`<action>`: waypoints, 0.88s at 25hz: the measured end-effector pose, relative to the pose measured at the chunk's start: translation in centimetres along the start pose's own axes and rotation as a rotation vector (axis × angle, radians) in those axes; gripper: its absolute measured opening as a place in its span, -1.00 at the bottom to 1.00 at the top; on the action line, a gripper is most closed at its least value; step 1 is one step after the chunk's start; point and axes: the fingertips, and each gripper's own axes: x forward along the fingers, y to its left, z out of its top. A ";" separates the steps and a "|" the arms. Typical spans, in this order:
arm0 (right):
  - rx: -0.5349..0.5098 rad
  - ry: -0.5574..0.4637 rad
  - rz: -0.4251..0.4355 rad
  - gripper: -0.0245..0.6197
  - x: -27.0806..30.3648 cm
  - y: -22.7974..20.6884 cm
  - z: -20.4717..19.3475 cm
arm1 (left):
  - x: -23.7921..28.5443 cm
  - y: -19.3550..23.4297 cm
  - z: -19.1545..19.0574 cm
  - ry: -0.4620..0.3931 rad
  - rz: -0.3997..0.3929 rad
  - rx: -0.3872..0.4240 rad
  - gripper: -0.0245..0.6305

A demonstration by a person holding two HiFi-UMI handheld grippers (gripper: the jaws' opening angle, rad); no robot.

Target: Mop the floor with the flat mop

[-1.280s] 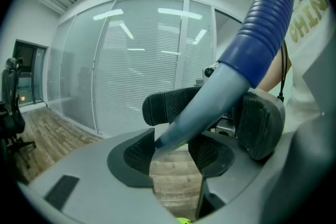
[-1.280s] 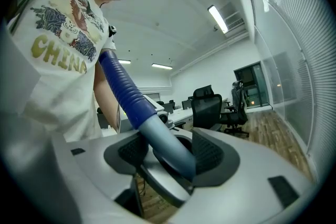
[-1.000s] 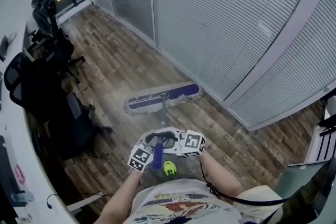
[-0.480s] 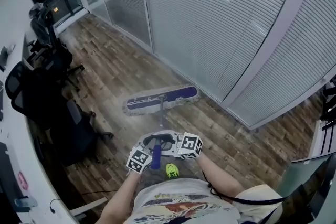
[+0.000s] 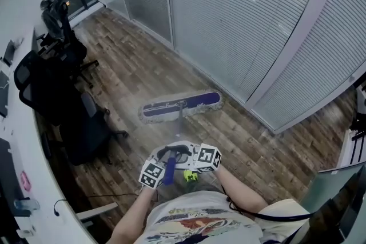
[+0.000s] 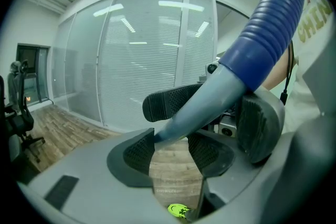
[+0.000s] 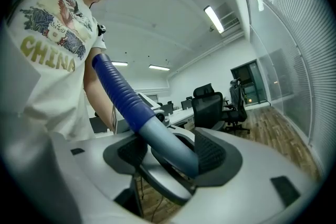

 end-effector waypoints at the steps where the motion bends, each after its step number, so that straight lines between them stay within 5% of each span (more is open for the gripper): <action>1: 0.001 0.002 0.000 -0.14 0.4 1.3 -0.2 | -1.0 -0.8 -0.4 -0.001 -0.001 0.000 -0.36; 22: 0.000 -0.039 -0.056 -0.14 6.1 30.7 -6.2 | -20.9 -21.2 -12.3 0.016 -0.043 0.041 -0.36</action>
